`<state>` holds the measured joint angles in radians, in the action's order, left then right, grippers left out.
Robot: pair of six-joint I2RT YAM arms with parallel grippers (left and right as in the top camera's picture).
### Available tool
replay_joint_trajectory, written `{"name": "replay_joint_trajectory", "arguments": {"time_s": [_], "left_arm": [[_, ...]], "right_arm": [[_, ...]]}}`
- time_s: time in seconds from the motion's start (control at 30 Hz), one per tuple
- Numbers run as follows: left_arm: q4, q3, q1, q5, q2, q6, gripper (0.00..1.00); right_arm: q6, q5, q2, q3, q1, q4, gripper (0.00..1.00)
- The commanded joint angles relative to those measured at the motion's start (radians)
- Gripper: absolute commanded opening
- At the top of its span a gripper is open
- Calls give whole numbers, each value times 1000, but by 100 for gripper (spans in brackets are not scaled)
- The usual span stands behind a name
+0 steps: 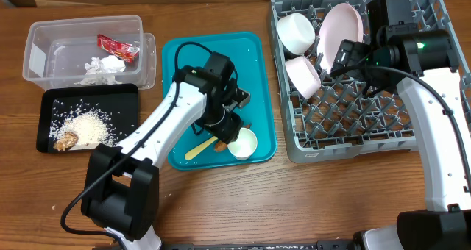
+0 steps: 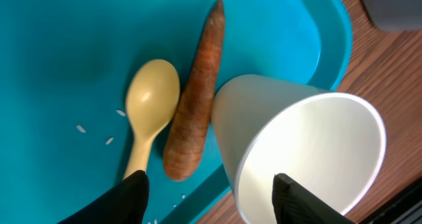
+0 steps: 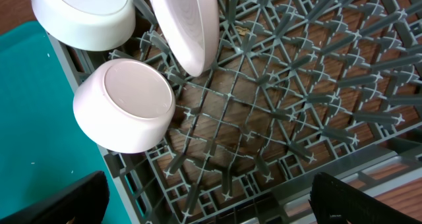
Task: Sort waste into correct bins and load items into the dishwasher
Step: 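Grasp the white cup on the teal tray with the left gripper, then lift the cup toward the right gripper and grasp it with the right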
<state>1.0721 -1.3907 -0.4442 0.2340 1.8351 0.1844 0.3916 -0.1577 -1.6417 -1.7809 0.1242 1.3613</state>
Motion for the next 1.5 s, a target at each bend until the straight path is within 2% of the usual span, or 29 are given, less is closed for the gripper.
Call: {"name": "replay_joint_trajectory", "arguments": {"time_s": [0.0, 0.03, 0.07, 0.1, 0.13, 0.3, 0.4, 0.53, 0.6, 0.7, 0.8, 0.9, 1.0, 1.2, 1.47], "left_arm": [[-27, 46, -24, -6, 4, 10, 49], [-35, 51, -26, -6, 4, 10, 40], [-43, 53, -26, -10, 4, 10, 25], [-50, 53, -26, -10, 4, 10, 7], [-58, 53, -25, -12, 4, 9, 4], [-59, -4, 15, 18, 2, -126, 4], [-22, -78, 76, 164, 2, -123, 4], [11, -160, 202, 422, 2, -101, 4], [11, -174, 271, 562, 2, -99, 4], [22, -176, 372, 789, 2, -47, 4], [54, -176, 449, 946, 2, 0, 4], [82, -176, 494, 1041, 2, 19, 4], [99, -176, 504, 1110, 2, 19, 4], [102, -176, 496, 1209, 2, 18, 4], [105, -175, 495, 1337, 2, 18, 4]], "right_arm": [[-6, -10, 24, -3, -2, -6, 100], [-6, -10, 24, -3, -2, -6, 100], [-6, -10, 24, -3, -2, -7, 100], [-6, -10, 24, -3, -2, -8, 100], [-6, -6, 24, -3, -2, -10, 100], [-3, 86, 24, -3, -2, -13, 100], [-11, 208, 24, -3, -2, -29, 100], [-96, 497, 24, 35, 0, -128, 99], [-140, 678, 24, 89, 4, -225, 99], [-143, 837, 24, 180, 18, -374, 99], [-142, 995, 24, 284, 39, -552, 99], [-136, 1150, 23, 380, 69, -753, 99], [-129, 1208, 23, 441, 113, -905, 98], [-130, 1207, 21, 454, 208, -1040, 97], [-130, 1208, 21, 454, 237, -1097, 96]]}}
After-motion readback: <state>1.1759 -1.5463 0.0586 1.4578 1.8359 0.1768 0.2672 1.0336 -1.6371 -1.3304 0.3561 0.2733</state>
